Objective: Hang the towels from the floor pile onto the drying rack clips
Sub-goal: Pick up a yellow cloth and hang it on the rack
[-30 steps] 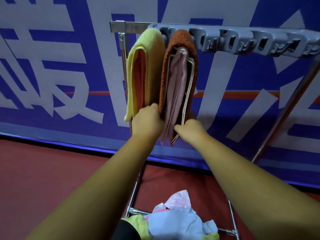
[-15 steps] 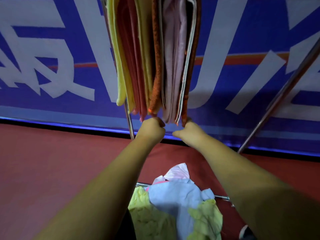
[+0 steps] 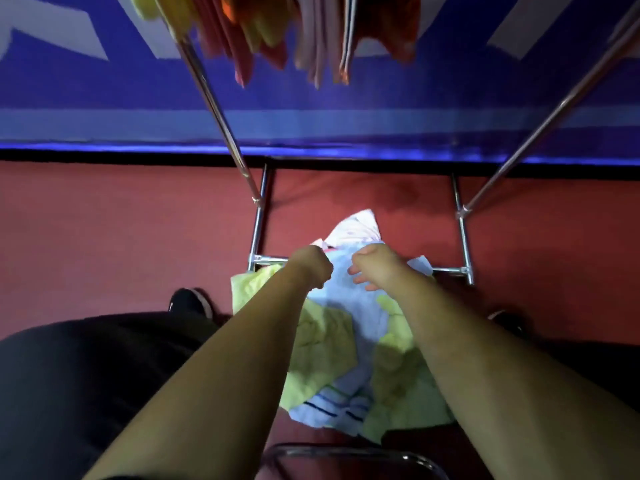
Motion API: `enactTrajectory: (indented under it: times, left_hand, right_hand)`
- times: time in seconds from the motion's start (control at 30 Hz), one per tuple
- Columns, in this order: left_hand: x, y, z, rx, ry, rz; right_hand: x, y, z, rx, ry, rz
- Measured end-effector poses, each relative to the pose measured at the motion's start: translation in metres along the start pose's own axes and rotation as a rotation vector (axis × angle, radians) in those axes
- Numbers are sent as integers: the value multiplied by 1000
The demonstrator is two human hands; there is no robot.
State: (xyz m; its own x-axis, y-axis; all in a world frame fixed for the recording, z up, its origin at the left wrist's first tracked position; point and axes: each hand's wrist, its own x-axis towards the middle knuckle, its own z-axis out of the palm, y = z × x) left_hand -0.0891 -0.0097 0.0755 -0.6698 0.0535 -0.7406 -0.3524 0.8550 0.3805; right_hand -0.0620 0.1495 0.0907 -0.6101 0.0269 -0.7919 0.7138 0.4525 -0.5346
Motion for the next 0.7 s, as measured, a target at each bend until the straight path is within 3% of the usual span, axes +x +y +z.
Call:
enactTrajectory:
  times: [0.13, 0.2, 0.4, 0.6, 0.7]
  left_hand:
    - [3, -41, 71, 178, -48, 32]
    - [6, -59, 99, 157, -96, 2]
    - [35, -81, 124, 180, -222, 49]
    - [58, -83, 132, -200, 262, -100]
    - [65, -77, 134, -345, 364, -144]
  right_hand:
    - [28, 72, 27, -184, 33, 60]
    - [39, 97, 34, -278, 47, 56]
    - [66, 122, 44, -415, 6, 51]
    - [85, 146, 55, -367, 29, 45]
    - [94, 153, 70, -356, 30, 23]
